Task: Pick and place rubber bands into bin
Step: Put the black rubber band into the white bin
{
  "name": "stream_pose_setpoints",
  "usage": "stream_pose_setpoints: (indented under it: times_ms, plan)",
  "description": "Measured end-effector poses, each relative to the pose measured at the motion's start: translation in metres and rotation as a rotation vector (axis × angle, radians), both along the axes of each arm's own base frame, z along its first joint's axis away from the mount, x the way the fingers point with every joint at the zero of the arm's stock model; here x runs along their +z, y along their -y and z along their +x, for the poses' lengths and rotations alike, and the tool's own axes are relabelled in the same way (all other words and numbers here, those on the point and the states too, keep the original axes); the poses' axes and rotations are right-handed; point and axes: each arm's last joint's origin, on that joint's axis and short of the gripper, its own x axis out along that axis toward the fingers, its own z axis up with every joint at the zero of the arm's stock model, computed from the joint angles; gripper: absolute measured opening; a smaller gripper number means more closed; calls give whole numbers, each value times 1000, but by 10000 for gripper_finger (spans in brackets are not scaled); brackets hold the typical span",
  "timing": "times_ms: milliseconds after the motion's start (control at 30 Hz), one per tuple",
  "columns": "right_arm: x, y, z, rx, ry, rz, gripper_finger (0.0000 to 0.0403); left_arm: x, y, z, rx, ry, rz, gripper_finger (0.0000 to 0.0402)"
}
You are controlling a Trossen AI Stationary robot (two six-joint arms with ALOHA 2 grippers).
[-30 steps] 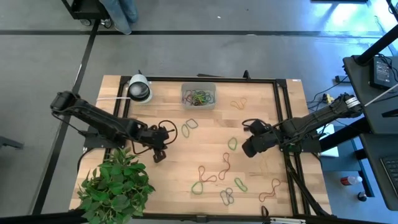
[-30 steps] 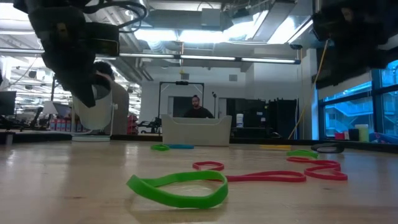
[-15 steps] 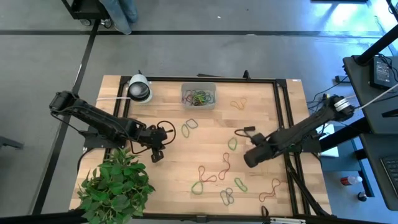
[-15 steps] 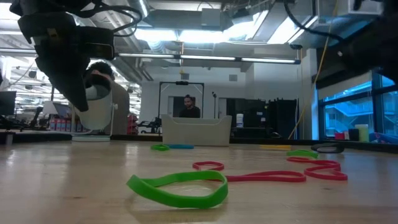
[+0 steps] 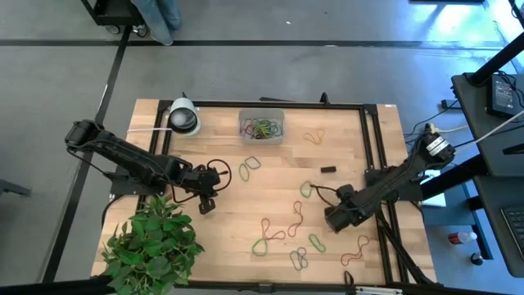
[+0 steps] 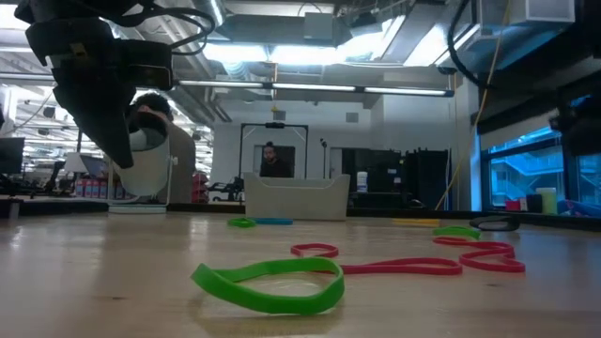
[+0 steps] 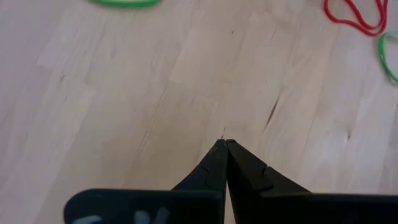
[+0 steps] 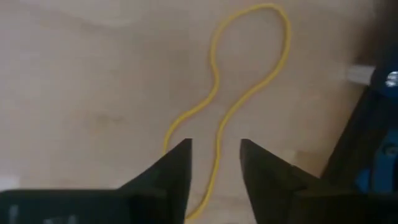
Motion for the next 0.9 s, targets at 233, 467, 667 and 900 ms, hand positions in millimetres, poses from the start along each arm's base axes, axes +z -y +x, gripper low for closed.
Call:
stream_pose_setpoints:
  times_ms: [233, 467, 667, 900]
  plan:
    - [-29, 3, -12, -136, 98, 15, 206, 0, 0, 0, -1, 0, -1, 1]
    - [-21, -1, -9, -99, 88, 0, 108, 0, 0, 1, 0, 10, -3, 1]
    - [-21, -1, -10, -78, 83, 0, 12, 1, 1, 2, 1, 26, -6, 1]
    - [-2, -9, 2, -52, 116, -15, 4, 1, 1, 2, -17, 24, 5, 1]
